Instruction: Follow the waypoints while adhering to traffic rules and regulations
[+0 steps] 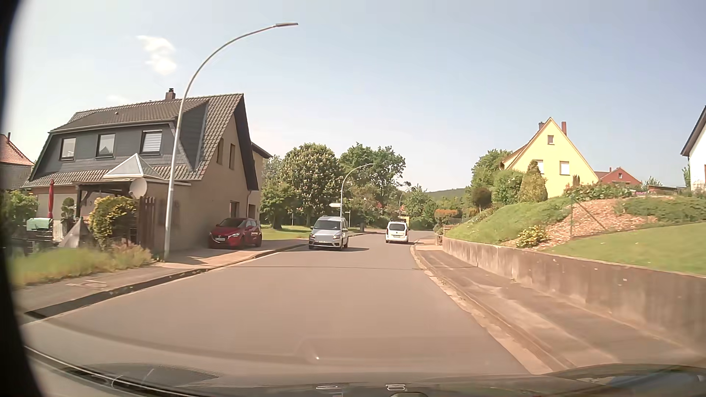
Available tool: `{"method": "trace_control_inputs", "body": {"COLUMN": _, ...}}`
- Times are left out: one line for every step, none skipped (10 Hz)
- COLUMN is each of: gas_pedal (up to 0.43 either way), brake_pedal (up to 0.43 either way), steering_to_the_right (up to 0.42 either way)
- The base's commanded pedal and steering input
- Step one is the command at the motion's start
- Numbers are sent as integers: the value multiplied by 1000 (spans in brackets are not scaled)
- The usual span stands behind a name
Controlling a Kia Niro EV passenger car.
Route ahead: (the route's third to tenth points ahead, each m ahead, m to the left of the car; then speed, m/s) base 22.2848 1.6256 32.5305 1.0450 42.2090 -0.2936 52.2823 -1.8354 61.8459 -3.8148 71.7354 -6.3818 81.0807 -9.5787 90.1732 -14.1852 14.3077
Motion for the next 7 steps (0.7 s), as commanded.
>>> {"method": "trace_control_inputs", "body": {"gas_pedal": 169, "brake_pedal": 0, "steering_to_the_right": 8}}
{"method": "trace_control_inputs", "body": {"gas_pedal": 169, "brake_pedal": 0, "steering_to_the_right": 8}}
{"method": "trace_control_inputs", "body": {"gas_pedal": 177, "brake_pedal": 0, "steering_to_the_right": 8}}
{"method": "trace_control_inputs", "body": {"gas_pedal": 177, "brake_pedal": 0, "steering_to_the_right": 8}}
{"method": "trace_control_inputs", "body": {"gas_pedal": 177, "brake_pedal": 0, "steering_to_the_right": 8}}
{"method": "trace_control_inputs", "body": {"gas_pedal": 177, "brake_pedal": 0, "steering_to_the_right": 8}}
{"method": "trace_control_inputs", "body": {"gas_pedal": 177, "brake_pedal": 0, "steering_to_the_right": 8}}
